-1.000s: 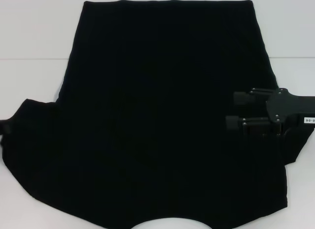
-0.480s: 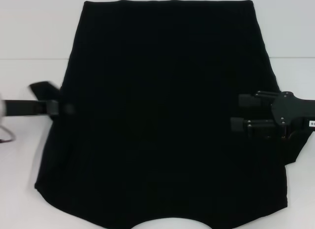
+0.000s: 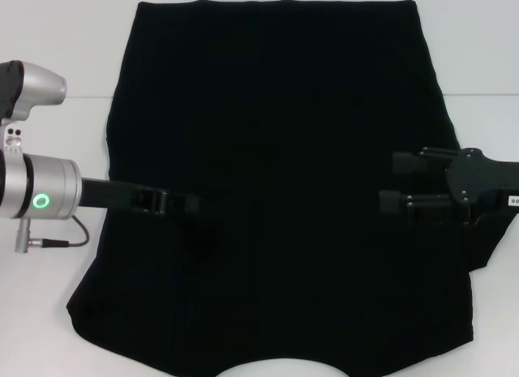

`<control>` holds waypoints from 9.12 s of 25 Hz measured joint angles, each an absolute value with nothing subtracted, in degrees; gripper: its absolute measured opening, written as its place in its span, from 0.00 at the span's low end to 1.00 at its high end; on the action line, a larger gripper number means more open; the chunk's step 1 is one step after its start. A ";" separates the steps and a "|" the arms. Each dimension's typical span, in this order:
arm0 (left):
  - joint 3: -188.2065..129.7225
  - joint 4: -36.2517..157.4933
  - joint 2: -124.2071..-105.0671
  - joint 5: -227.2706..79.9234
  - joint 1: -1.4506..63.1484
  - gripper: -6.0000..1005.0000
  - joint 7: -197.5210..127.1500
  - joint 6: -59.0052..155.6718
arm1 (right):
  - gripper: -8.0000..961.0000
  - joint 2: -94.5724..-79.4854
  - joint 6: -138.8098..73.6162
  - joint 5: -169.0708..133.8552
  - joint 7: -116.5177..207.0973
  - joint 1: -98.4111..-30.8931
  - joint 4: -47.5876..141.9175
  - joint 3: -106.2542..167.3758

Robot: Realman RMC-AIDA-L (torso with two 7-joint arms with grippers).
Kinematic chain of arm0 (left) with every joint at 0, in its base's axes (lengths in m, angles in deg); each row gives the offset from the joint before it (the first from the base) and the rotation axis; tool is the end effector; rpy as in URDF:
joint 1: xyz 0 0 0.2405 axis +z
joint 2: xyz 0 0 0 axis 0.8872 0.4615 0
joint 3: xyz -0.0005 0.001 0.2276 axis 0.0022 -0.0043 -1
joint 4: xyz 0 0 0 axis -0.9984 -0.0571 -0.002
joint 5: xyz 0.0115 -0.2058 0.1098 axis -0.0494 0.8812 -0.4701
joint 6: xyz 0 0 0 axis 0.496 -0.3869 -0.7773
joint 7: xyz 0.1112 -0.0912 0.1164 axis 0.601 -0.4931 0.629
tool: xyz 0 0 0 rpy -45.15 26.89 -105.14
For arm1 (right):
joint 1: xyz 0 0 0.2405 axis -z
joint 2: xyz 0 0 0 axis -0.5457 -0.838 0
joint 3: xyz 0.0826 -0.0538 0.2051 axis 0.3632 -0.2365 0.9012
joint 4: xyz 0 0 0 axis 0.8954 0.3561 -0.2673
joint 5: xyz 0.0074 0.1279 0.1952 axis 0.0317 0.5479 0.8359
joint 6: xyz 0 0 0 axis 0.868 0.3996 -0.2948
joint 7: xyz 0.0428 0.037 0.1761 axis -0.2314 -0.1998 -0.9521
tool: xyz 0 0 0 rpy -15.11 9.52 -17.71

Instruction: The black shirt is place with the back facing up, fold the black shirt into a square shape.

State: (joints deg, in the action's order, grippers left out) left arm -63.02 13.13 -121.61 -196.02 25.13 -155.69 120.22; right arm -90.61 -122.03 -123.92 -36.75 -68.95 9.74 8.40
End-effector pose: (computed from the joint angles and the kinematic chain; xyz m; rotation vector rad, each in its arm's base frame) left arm -0.2336 0.4000 -0.0137 -2.4831 -1.2966 -0.3585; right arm 0.2170 0.3660 0.0239 -2.7561 0.5999 0.7473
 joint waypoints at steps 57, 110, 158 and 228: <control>-71.65 24.78 -123.26 -175.95 29.38 0.94 -104.22 135.03 | 0.54 -83.77 -91.93 -153.19 -95.50 -74.26 17.29 -0.86; -70.88 26.04 -123.65 -175.42 30.08 0.93 -105.09 134.59 | 0.01 -81.56 -90.68 -153.19 -94.65 -69.74 9.78 -0.49; -61.04 25.30 -120.11 -176.39 31.96 0.87 -118.77 135.43 | 0.59 -89.49 -95.57 -135.09 -82.58 -77.22 8.52 -8.30; -43.56 14.33 -120.04 -201.26 40.29 0.04 -128.97 132.21 | 0.98 -82.61 -107.94 -131.26 -73.44 -61.79 13.25 -5.23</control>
